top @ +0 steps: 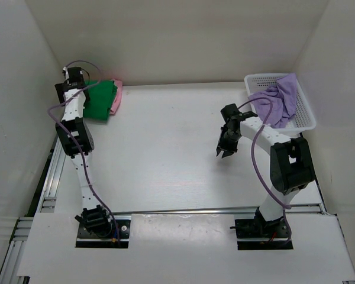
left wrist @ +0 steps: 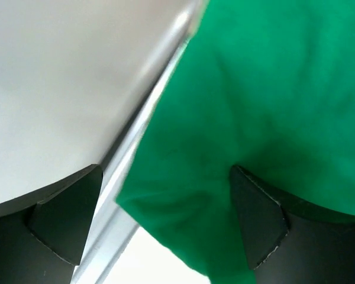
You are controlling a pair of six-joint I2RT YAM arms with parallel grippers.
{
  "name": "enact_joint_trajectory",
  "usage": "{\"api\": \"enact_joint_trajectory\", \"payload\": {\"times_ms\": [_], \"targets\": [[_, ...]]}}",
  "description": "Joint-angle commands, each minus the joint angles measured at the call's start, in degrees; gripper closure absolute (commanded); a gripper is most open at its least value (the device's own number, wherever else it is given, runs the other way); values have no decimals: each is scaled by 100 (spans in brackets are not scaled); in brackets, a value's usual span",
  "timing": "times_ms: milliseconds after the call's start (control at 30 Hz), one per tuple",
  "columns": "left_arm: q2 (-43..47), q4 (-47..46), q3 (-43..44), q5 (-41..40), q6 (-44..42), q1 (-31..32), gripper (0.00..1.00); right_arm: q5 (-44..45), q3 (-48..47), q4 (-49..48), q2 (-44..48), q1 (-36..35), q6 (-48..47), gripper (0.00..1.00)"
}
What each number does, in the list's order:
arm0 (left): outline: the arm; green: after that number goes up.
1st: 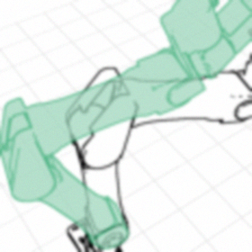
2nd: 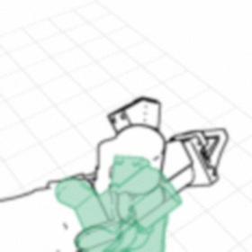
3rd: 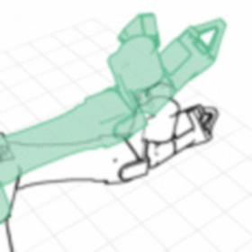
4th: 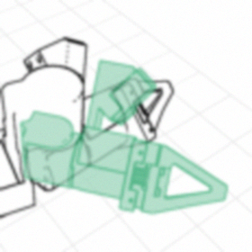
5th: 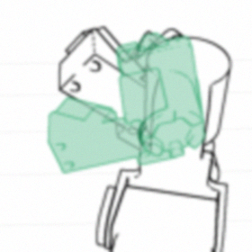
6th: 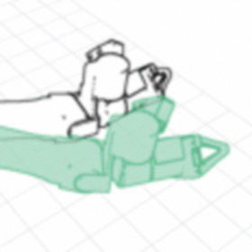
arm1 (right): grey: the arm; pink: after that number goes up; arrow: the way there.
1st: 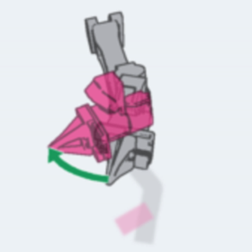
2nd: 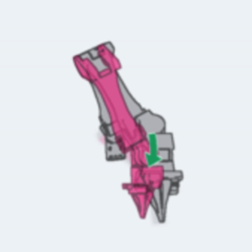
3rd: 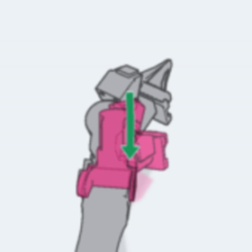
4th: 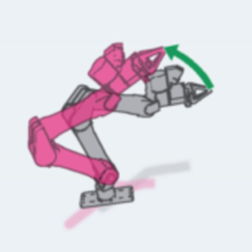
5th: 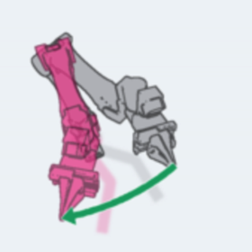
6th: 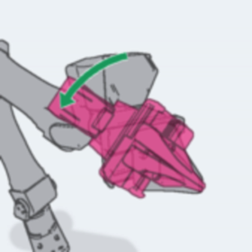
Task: Fold and stack the t-shirts
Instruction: Put the neatly folded tshirt into the corner of the board with the left arm
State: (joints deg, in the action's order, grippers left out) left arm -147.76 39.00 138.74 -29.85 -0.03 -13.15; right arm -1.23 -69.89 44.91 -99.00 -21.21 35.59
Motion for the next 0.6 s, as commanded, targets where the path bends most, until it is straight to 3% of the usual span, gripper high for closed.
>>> {"api": "enact_joint_trajectory", "payload": {"times_ms": [0,233,267,400,567], "targets": [[799,-385,400,-513,3,49,0,88,-297,212,91,21,-97,67],[2142,-385,-741,-523,3,268,0,141,-1192,405,442,380,-307,59],[2373,-385,-986,-374,3,373,0,141,-1385,405,443,633,-360,52],[3717,-385,-2759,986,3,681,0,281,-2483,527,164,1511,-641,38],[4965,96,-3547,2917,3,858,0,501,-4388,590,-1196,2655,-572,30]]}}
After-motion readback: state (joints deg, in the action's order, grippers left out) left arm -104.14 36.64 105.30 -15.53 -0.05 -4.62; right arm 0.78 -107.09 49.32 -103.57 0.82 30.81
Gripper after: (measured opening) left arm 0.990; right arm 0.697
